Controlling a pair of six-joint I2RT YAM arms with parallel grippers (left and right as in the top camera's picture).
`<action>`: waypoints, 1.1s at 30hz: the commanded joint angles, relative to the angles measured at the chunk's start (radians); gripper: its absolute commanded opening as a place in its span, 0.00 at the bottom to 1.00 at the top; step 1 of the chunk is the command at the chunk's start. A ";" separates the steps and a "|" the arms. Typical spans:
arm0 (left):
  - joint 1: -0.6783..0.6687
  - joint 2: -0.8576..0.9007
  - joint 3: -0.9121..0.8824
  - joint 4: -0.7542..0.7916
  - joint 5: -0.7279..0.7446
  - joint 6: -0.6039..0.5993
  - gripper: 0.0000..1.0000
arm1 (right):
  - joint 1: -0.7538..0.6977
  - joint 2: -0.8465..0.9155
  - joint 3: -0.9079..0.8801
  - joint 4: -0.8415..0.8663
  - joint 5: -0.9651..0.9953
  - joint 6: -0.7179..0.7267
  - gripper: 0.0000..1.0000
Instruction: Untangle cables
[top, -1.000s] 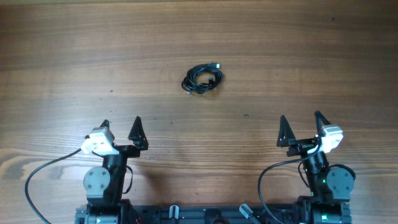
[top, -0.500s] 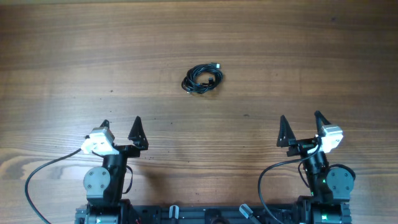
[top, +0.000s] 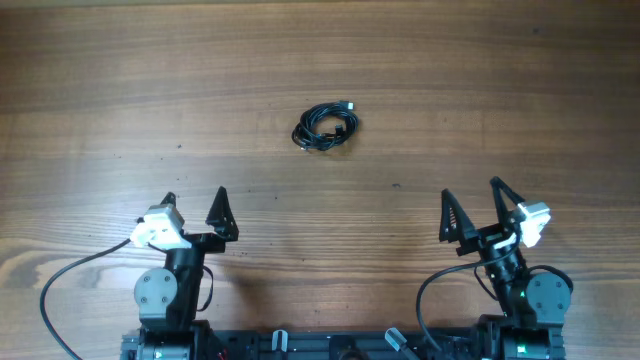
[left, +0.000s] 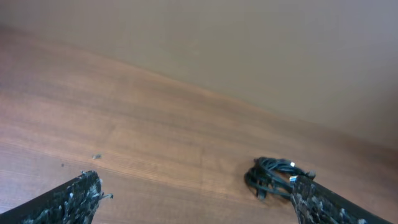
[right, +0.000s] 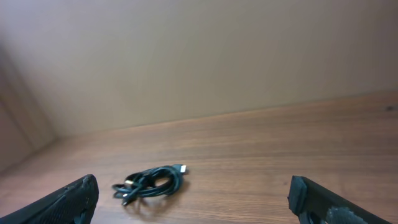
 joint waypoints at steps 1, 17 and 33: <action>-0.001 -0.009 -0.007 0.074 -0.013 0.021 1.00 | 0.006 0.022 0.056 0.006 -0.080 -0.026 1.00; -0.002 0.775 0.895 -0.481 0.037 0.106 1.00 | 0.006 0.778 0.829 -0.476 -0.284 -0.205 1.00; -0.293 1.762 1.739 -0.841 0.235 -0.069 1.00 | 0.006 1.327 1.382 -0.898 -0.276 -0.119 1.00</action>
